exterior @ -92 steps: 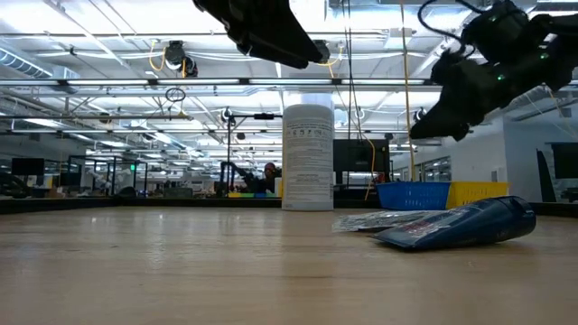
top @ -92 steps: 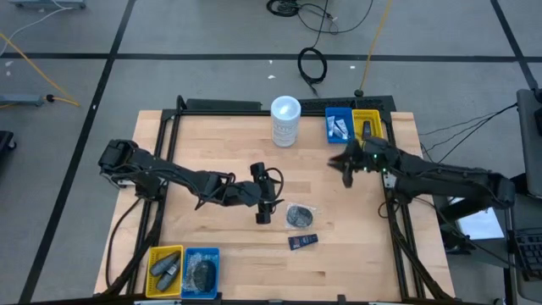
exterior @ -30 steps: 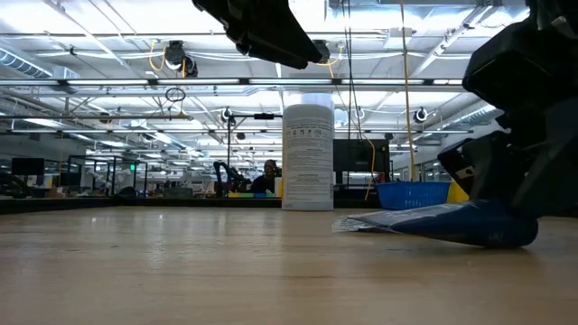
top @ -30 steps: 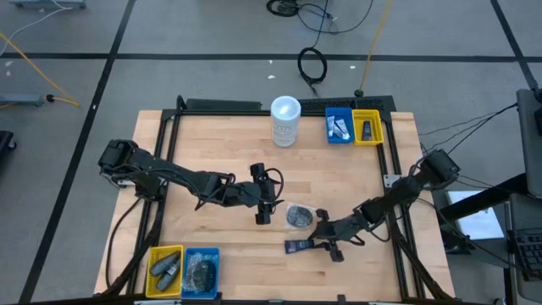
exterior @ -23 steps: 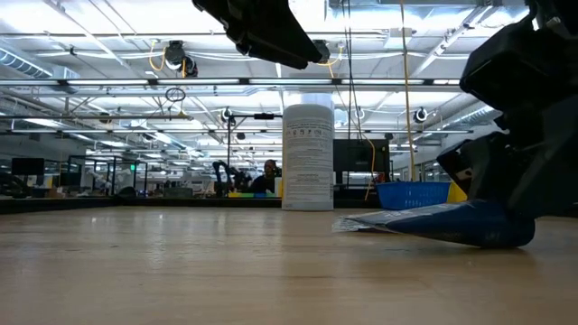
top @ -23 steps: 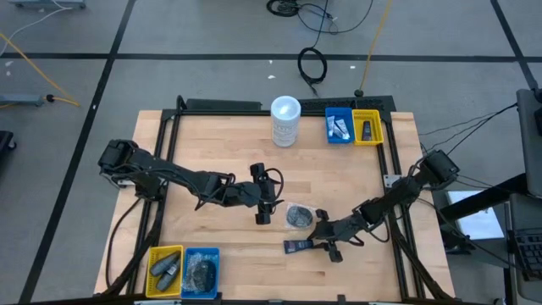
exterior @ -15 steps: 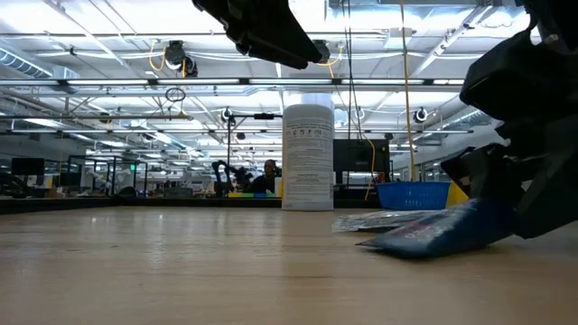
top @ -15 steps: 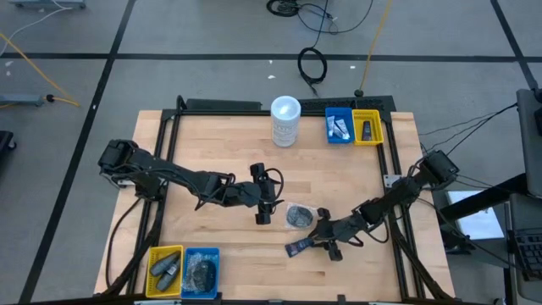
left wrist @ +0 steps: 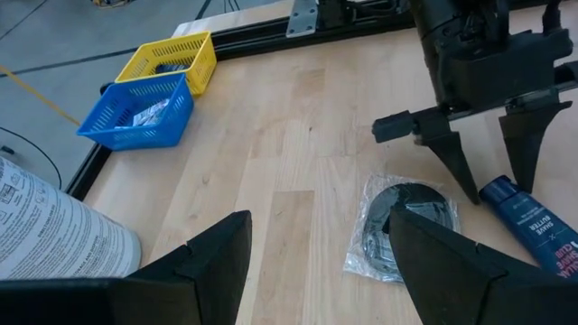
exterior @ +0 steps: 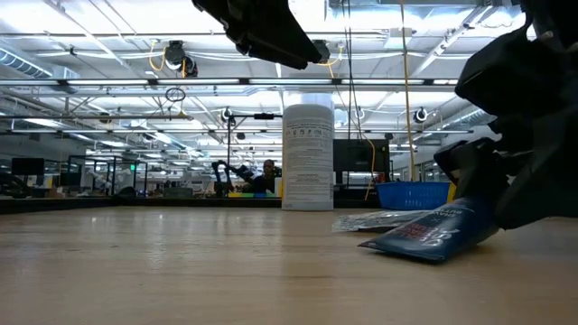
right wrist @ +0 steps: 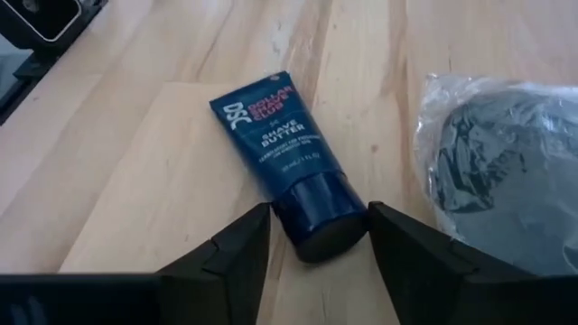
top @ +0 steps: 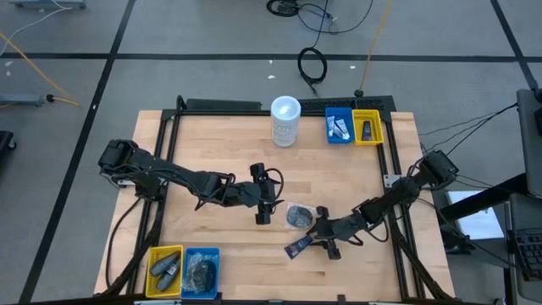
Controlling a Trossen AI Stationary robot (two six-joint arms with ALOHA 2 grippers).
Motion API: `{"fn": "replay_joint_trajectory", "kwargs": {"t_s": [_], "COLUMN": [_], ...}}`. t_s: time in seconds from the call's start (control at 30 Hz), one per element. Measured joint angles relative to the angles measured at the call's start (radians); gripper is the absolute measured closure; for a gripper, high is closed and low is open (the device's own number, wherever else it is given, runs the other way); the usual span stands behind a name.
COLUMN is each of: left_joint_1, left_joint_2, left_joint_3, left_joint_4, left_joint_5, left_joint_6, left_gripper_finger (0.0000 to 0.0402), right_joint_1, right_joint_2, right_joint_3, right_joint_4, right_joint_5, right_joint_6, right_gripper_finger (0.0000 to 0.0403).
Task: Pick & Place Travel size toiletries
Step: Put the blue shave cream into the top yellow bin
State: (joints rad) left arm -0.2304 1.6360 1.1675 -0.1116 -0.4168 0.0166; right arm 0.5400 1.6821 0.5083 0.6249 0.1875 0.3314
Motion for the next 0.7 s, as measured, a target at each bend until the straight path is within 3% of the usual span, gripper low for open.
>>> {"fn": "replay_joint_trajectory", "kwargs": {"t_s": [0.2, 0.4, 0.63, 0.7], "left_joint_1": [0.0, 0.0, 0.0, 0.0], "left_joint_2": [0.0, 0.0, 0.0, 0.0], "left_joint_3": [0.0, 0.0, 0.0, 0.0], "left_joint_4": [0.0, -0.001, -0.001, -0.001], "left_joint_5": [0.0, 0.0, 0.0, 0.0], "left_joint_6": [0.0, 0.0, 0.0, 0.0], "left_gripper_finger": [0.0147, 0.0147, 0.0147, 0.0147], "right_joint_1": [0.0, 0.0, 0.0, 0.0], "right_joint_2": [0.0, -0.003, -0.003, -0.003], "right_joint_3": [0.0, 0.001, 0.002, 0.002], "right_joint_4": [0.03, 0.017, 0.02, 0.022], "right_joint_5": [-0.005, -0.021, -0.03, -0.031], "right_joint_6": [-0.029, -0.031, -0.032, -0.021], "right_gripper_finger": [0.0239, 0.03, 0.0311, 0.029]}}
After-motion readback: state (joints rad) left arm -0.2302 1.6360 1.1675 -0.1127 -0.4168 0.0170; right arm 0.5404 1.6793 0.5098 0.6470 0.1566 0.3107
